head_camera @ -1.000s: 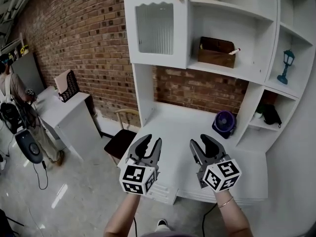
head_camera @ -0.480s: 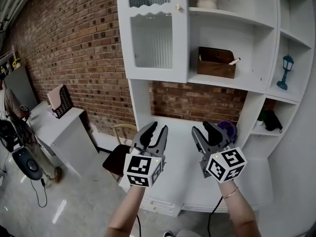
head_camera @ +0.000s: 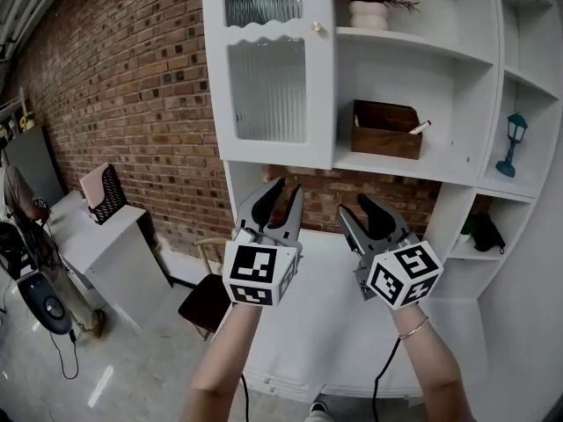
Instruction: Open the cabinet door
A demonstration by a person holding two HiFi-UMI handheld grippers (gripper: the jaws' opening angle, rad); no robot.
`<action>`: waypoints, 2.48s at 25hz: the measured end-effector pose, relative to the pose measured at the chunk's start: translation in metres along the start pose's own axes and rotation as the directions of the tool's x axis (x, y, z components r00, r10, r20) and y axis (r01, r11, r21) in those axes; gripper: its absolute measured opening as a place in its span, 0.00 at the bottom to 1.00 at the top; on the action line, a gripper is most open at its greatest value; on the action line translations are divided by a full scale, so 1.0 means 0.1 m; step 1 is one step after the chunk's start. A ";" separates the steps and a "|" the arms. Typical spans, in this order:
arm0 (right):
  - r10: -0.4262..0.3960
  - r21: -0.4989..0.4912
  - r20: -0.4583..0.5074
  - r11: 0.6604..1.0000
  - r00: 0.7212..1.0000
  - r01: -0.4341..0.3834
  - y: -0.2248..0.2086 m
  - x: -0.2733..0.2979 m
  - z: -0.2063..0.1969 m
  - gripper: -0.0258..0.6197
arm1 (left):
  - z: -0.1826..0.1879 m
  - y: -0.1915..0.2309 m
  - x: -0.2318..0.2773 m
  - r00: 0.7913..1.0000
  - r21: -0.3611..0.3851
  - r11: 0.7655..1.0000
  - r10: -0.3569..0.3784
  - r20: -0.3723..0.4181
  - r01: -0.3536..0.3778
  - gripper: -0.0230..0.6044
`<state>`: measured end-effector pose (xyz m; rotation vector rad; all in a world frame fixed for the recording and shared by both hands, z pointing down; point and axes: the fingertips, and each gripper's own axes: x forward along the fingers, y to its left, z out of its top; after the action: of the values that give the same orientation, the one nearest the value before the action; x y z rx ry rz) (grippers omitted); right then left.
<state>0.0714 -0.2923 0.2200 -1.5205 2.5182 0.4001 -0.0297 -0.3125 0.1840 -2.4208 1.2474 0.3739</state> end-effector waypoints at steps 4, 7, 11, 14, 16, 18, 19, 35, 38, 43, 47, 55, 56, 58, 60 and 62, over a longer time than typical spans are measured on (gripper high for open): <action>0.018 -0.034 0.039 0.999 0.999 -0.017 -0.11 0.20 0.18 0.31 | 0.19 0.06 0.28 0.999 0.040 0.999 -0.002 0.037 0.000 0.19; 0.032 -0.054 0.065 0.998 0.997 -0.028 -0.20 0.33 0.31 0.31 | 0.30 0.10 0.49 0.999 0.067 0.998 0.004 0.054 -0.008 0.19; 0.050 -0.078 0.102 0.996 0.994 -0.042 -0.32 0.49 0.47 0.31 | 0.47 0.17 0.72 0.996 0.107 0.994 0.018 0.085 -0.027 0.19; 0.061 -0.091 0.125 0.995 0.990 -0.050 -0.39 0.58 0.57 0.31 | 0.62 0.23 0.86 0.993 0.145 0.988 0.032 0.114 -0.049 0.19; 0.063 -0.096 0.139 0.994 0.988 -0.050 -0.45 0.64 0.63 0.31 | 0.72 0.26 0.96 0.992 0.155 0.986 0.038 0.123 -0.057 0.19; 0.063 -0.096 0.148 0.994 0.987 -0.049 -0.51 0.71 0.67 0.30 | 0.82 0.30 1.07 0.990 0.160 0.985 0.042 0.135 -0.063 0.19; 0.064 -0.096 0.150 0.994 0.987 -0.050 -0.53 0.74 0.68 0.31 | 0.87 0.32 1.12 0.989 0.166 0.984 0.043 0.142 -0.067 0.19; 0.080 -0.102 0.222 0.993 0.972 -0.058 -0.73 1.16 0.92 0.31 | 1.38 0.56 1.82 0.981 0.288 0.949 0.074 0.181 -0.125 0.22; 0.079 -0.102 0.232 0.993 0.970 -0.056 -0.79 1.19 0.93 0.30 | 1.46 0.58 1.96 0.981 0.330 0.934 0.076 0.178 -0.132 0.22; 0.080 -0.081 0.255 0.995 0.964 -0.061 -0.89 1.25 0.94 0.30 | 1.57 0.55 2.18 0.982 0.364 0.921 0.078 0.174 -0.138 0.22; 0.088 -0.069 0.261 0.995 0.961 -0.072 -0.94 1.28 0.92 0.30 | 1.63 0.53 2.34 0.981 0.382 0.912 0.090 0.169 -0.149 0.23; 0.109 -0.057 0.266 0.994 0.958 -0.097 -0.98 1.29 0.87 0.30 | 1.71 0.55 2.52 0.983 0.394 0.907 0.094 0.156 -0.149 0.24; 0.111 -0.055 0.267 0.993 0.957 -0.100 -0.98 1.29 0.86 0.30 | 1.71 0.55 2.54 0.984 0.390 0.909 0.095 0.151 -0.147 0.24; 0.114 -0.051 0.264 0.993 0.958 -0.104 -0.98 1.31 0.84 0.30 | 1.71 0.58 2.57 0.984 0.389 0.908 0.105 0.145 -0.154 0.23; 0.114 -0.045 0.260 0.993 0.959 -0.106 -0.99 1.32 0.82 0.30 | 1.71 0.61 2.58 0.982 0.393 0.904 0.119 0.145 -0.168 0.20; 0.116 -0.035 0.253 0.993 0.960 -0.110 -0.99 1.34 0.79 0.30 | 1.71 0.63 2.57 0.981 0.400 0.899 0.131 0.145 -0.180 0.15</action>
<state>0.0976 -0.4236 0.0933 -1.2442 2.4096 0.5987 0.0544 -0.4519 -0.0856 -1.9248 1.3210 0.2582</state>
